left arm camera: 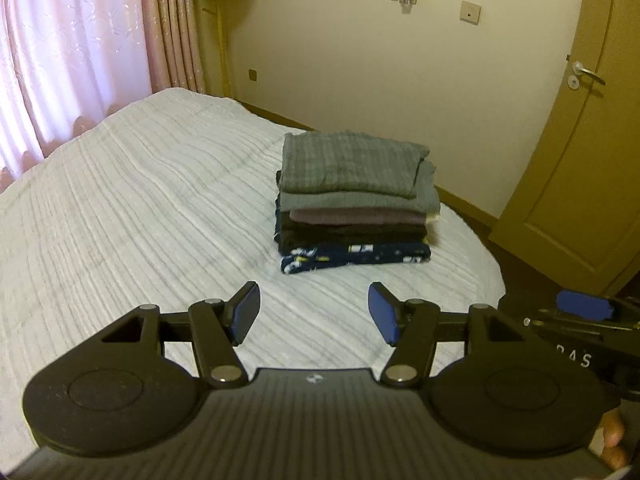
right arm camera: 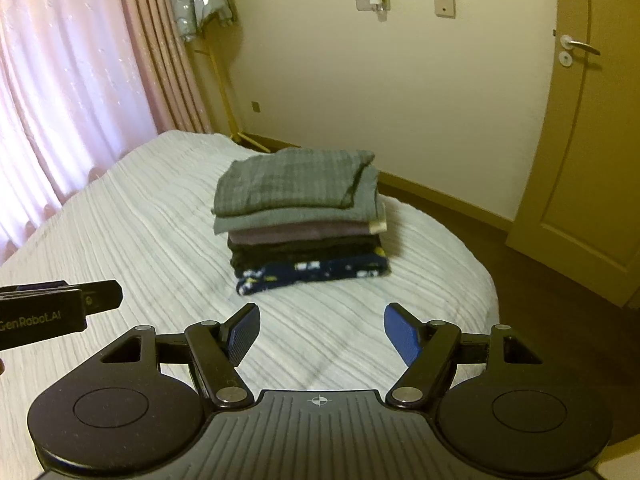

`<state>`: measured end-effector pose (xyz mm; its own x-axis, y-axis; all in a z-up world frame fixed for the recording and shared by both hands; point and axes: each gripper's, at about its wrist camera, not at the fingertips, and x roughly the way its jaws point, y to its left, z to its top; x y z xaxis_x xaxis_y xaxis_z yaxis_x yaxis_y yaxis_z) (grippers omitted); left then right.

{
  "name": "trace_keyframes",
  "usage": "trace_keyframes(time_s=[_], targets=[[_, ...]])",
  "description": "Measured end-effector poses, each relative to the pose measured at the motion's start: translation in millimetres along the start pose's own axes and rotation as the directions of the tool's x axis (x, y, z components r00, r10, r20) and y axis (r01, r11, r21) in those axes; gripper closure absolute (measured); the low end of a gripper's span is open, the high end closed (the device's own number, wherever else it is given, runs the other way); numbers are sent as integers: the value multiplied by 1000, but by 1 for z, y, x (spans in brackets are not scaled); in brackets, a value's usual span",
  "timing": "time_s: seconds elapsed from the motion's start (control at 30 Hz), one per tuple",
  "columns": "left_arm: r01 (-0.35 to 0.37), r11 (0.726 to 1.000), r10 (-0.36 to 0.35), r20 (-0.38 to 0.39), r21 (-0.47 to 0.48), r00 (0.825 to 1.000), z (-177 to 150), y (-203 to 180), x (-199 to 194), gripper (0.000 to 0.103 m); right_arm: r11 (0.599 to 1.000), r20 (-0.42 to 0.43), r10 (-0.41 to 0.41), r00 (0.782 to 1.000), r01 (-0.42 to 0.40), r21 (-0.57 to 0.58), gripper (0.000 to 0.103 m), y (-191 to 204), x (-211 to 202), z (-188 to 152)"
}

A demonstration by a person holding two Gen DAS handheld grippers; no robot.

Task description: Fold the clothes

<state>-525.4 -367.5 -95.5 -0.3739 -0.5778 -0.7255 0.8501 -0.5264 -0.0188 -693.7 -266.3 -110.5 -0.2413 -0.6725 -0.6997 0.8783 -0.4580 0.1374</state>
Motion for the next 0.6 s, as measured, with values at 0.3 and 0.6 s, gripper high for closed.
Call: trace_keyframes(time_s=[0.3,0.6], targets=[[-18,1000,18,-16,6,1000,-18,0,-9,47,1000,-25,8,1000,-8,5,31,6,-7,-11],[-41,999,41,-22,-5,999,-24,-6,-2,47,1000,-14,-13,1000,13,7,31,-2,-1,-10]])
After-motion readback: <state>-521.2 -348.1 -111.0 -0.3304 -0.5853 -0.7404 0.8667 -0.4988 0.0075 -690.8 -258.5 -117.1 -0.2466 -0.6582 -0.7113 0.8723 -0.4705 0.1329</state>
